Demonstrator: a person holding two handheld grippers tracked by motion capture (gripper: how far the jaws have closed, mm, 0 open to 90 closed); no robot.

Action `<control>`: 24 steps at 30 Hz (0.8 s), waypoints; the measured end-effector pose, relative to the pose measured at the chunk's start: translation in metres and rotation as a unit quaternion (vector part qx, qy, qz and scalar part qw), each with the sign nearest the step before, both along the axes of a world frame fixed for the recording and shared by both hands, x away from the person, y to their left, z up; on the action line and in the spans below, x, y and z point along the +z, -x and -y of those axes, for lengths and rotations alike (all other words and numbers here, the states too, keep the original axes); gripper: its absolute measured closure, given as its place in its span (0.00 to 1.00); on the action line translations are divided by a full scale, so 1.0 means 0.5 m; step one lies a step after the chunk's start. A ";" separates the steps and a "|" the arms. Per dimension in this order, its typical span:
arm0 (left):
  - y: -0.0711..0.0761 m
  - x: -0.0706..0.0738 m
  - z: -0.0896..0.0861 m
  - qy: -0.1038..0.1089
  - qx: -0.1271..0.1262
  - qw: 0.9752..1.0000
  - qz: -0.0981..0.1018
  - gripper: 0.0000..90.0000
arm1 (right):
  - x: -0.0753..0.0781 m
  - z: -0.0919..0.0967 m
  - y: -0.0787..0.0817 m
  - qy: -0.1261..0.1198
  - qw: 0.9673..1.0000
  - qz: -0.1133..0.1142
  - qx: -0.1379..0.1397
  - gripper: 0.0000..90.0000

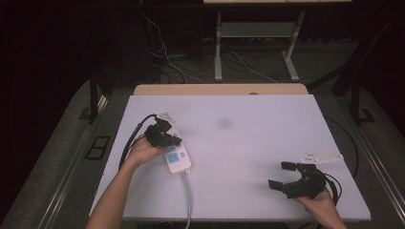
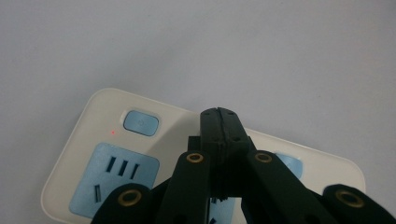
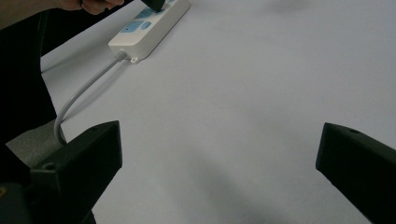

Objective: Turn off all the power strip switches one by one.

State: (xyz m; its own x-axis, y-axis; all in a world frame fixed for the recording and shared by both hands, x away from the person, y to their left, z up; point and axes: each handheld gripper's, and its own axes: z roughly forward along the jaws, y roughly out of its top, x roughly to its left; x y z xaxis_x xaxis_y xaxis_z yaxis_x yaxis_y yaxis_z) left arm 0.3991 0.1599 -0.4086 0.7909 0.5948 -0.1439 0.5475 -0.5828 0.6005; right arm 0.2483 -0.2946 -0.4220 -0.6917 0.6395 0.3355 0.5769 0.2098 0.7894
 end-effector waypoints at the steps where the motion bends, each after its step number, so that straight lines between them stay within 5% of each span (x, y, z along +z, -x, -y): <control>1: -0.001 0.000 -0.001 0.001 -0.001 1.000 0.000 0.99 | 0.000 0.000 0.000 0.000 1.000 0.000 0.000 0.00; 24: -0.010 -0.003 -0.011 0.020 0.010 0.999 -0.033 0.99 | -0.001 0.001 -0.001 0.003 1.000 -0.001 0.001 0.00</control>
State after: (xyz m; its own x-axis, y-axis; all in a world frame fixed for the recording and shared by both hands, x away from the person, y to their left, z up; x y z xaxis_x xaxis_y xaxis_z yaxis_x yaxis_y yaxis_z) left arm 0.4041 0.1652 -0.4103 0.7669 0.6032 -0.2192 0.5979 -0.5472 0.5858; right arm 0.2486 -0.2950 -0.4224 -0.6927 0.6398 0.3329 0.5783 0.2169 0.7865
